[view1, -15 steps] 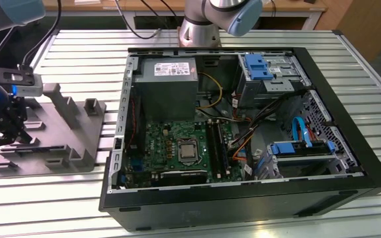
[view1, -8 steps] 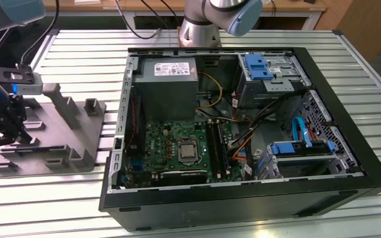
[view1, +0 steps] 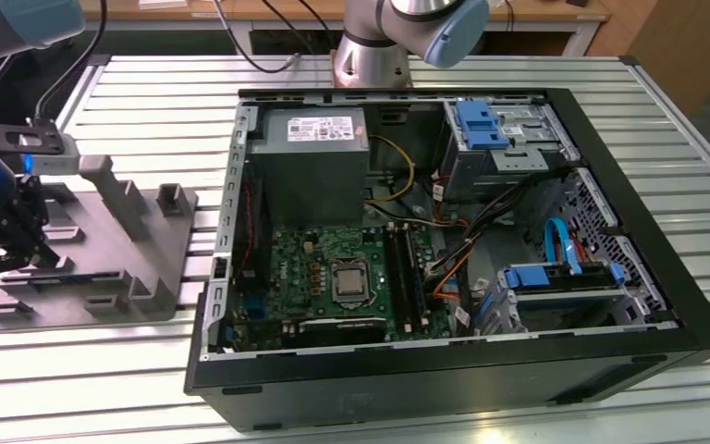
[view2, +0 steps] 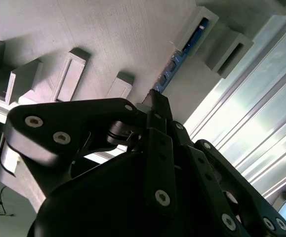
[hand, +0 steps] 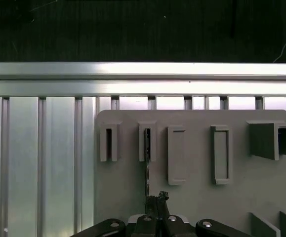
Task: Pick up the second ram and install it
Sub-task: 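Pick up the second ram and move it above second insertion slot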
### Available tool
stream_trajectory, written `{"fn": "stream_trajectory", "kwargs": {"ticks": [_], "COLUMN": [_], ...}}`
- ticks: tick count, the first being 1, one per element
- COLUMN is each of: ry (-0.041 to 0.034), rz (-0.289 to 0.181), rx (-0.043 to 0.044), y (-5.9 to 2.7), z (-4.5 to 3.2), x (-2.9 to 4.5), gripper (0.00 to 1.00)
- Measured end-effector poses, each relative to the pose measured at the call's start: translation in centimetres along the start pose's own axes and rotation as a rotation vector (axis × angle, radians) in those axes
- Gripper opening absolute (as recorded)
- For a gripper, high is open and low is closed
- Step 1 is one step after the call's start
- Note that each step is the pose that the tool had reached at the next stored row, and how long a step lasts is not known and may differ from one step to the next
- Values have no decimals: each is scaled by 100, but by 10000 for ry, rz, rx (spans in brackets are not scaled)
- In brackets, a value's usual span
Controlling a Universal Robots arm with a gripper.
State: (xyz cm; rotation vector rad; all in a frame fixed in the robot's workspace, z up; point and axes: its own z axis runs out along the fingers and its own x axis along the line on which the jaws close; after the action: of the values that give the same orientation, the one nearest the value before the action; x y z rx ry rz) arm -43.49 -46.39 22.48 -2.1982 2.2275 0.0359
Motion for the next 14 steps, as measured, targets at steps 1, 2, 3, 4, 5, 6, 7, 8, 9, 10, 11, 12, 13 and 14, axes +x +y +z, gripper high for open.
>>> {"fn": "stream_trajectory", "kwargs": {"ticks": [1,2,3,4,5,6,7,8,9,10,11,12,13,14], "ry": [0,1,2,2,2,2,2,3,3,3,4,4,5,5], "rz": [-56,-106,-155,-202,-246,-286,-329,-367,-404,-442,-479,-517,-555,-595], "rx": [-1,-3,-4,-5,-6,-7,-8,-9,-10,-11,-12,-13,-14,-15], "y": [0,0,0,0,0,0,0,0,0,0,0,0,0,0], "z": [0,0,0,0,0,0,0,0,0,0,0,0,0,0], "x": [0,0,0,0,0,0,0,0,0,0,0,0,0,0], "gripper": [10,10,10,10,10,10,10,10,10,10,10,10,10,10]}}
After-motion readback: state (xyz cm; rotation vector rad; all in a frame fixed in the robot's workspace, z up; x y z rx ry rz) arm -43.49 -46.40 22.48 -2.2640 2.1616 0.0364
